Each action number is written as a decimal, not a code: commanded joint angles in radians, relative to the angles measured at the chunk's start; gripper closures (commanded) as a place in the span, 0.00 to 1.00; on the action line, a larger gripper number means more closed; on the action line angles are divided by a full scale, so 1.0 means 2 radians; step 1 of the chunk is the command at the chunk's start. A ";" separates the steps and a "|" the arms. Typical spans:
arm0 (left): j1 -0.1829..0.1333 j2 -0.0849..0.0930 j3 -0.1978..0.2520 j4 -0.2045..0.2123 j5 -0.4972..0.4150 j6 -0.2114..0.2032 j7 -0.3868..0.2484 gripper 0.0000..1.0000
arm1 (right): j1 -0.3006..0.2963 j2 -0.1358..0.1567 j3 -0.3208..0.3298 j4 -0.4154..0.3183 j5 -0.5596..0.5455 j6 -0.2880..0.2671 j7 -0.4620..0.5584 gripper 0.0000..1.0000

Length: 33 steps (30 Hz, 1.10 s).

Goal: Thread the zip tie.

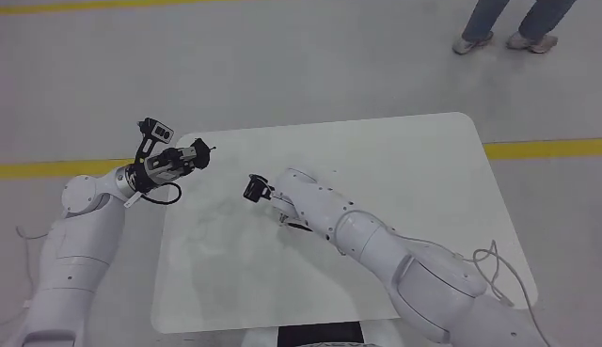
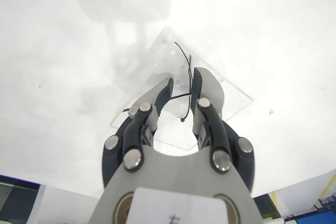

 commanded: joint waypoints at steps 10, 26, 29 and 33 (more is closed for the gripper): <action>0.000 0.000 0.000 0.000 0.000 0.000 0.000 1.00 | -0.002 -0.002 0.008 -0.008 -0.008 0.002 0.002 1.00; 0.000 0.000 0.000 0.000 0.000 0.000 0.000 1.00 | -0.031 0.021 0.046 -0.080 -0.036 0.007 0.027 1.00; 0.000 0.000 0.000 0.000 0.000 0.000 0.000 1.00 | -0.041 0.027 0.055 -0.101 -0.044 0.006 0.034 1.00; 0.000 0.000 0.000 0.000 0.000 0.000 0.000 1.00 | -0.057 0.036 0.069 -0.129 -0.051 0.001 0.039 1.00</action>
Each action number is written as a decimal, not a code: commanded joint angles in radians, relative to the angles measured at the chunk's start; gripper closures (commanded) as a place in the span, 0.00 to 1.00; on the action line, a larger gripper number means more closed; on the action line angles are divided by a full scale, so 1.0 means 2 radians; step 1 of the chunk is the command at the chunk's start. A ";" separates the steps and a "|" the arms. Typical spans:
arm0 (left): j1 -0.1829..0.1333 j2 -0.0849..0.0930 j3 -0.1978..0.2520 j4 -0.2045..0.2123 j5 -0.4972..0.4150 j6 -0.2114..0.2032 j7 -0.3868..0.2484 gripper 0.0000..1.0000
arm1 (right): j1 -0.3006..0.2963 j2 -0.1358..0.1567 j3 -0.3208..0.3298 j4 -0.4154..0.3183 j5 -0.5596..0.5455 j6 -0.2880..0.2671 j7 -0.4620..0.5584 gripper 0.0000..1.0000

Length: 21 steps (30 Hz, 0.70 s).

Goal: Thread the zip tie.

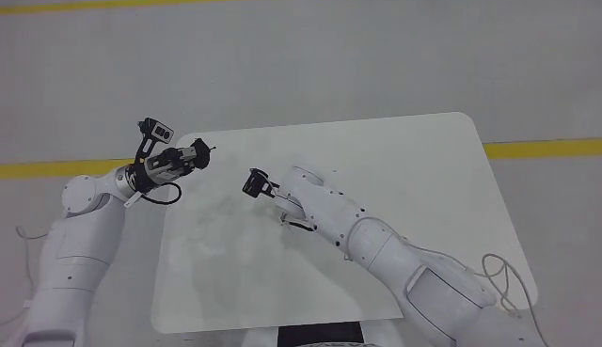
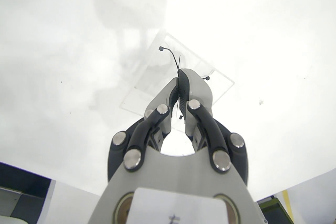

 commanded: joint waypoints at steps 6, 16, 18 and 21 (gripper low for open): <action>0.000 0.000 0.000 0.000 0.000 0.000 0.000 1.00 | -0.026 0.013 0.021 -0.043 -0.010 -0.012 0.004 1.00; 0.000 0.000 0.000 0.000 0.000 0.000 0.000 1.00 | -0.055 0.027 0.044 -0.089 -0.026 -0.024 -0.006 1.00; 0.000 0.000 0.000 0.000 0.000 0.000 0.000 1.00 | -0.058 0.028 0.046 -0.095 -0.027 -0.025 -0.008 1.00; 0.000 0.000 0.000 0.000 0.000 0.000 0.000 1.00 | -0.061 0.029 0.048 -0.103 -0.028 -0.025 -0.012 1.00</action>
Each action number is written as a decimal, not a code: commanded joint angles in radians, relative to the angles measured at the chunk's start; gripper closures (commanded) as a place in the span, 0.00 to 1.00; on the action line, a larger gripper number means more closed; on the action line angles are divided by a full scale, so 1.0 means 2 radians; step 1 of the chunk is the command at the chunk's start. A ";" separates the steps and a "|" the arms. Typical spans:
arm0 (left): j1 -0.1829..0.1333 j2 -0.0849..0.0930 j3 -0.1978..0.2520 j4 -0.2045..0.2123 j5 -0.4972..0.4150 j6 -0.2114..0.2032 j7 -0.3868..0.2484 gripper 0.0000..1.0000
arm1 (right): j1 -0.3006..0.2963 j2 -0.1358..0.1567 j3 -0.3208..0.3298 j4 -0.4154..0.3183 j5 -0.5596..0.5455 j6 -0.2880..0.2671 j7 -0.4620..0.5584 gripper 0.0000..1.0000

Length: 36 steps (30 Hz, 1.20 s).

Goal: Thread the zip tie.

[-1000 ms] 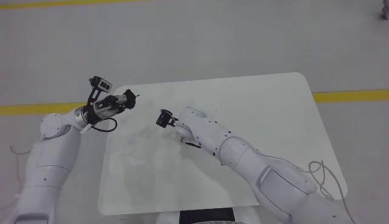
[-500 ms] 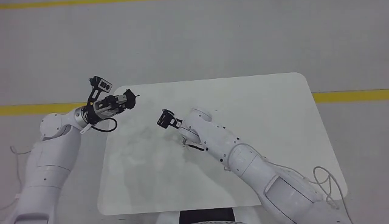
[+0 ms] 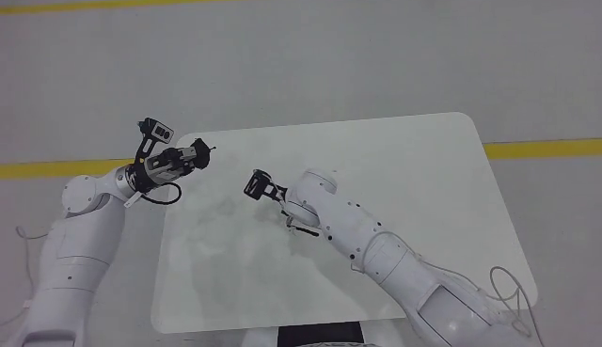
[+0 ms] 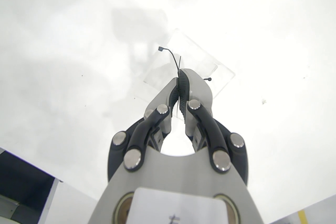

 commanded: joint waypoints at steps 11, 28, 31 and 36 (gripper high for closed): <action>0.000 0.000 0.000 0.000 0.000 0.000 0.000 1.00 | 0.008 -0.006 -0.006 0.016 0.010 0.009 -0.022 1.00; 0.000 0.000 0.000 0.000 0.000 0.000 0.000 1.00 | 0.040 -0.027 -0.028 0.089 0.030 0.025 -0.047 0.80; 0.000 0.000 0.000 0.000 0.000 0.000 0.000 1.00 | 0.043 -0.029 -0.029 0.095 0.032 0.024 -0.047 0.78; 0.000 0.000 0.000 0.000 0.000 0.000 0.000 1.00 | 0.047 -0.032 -0.030 0.102 0.032 0.025 -0.047 0.79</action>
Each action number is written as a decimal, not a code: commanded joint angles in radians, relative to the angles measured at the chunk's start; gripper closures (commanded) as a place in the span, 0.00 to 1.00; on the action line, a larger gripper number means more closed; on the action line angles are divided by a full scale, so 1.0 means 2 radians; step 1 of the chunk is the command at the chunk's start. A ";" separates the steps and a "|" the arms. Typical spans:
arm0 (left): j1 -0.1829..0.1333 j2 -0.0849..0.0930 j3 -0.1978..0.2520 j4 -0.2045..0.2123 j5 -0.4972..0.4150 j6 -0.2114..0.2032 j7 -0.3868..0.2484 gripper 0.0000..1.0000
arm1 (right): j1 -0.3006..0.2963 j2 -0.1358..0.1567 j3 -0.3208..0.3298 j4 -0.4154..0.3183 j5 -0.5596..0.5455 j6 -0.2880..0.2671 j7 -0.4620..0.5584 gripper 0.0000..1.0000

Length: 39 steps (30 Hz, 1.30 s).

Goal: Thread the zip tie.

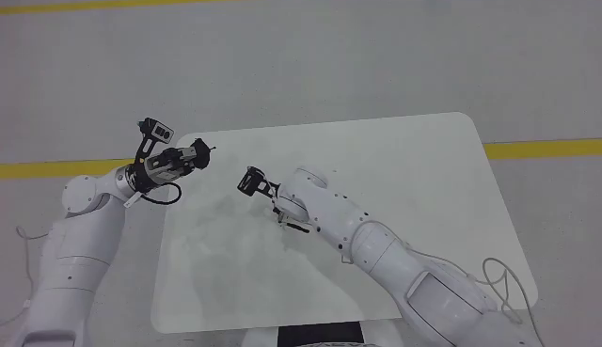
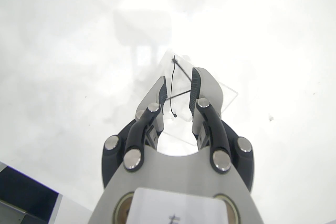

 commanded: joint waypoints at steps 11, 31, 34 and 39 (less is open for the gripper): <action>0.000 0.000 0.000 0.000 0.000 0.000 0.000 1.00 | 0.005 -0.004 -0.003 0.016 -0.005 0.001 0.010 0.83; 0.000 0.000 0.000 0.000 0.000 0.000 0.000 1.00 | 0.033 -0.026 -0.015 0.092 0.013 0.009 0.010 0.87; 0.000 0.000 0.000 0.000 0.000 0.000 0.000 1.00 | 0.039 -0.030 -0.017 0.103 0.015 0.011 0.007 0.89; 0.000 0.000 0.000 0.000 0.000 0.000 0.000 1.00 | 0.046 -0.036 -0.020 0.119 0.016 0.019 0.003 0.93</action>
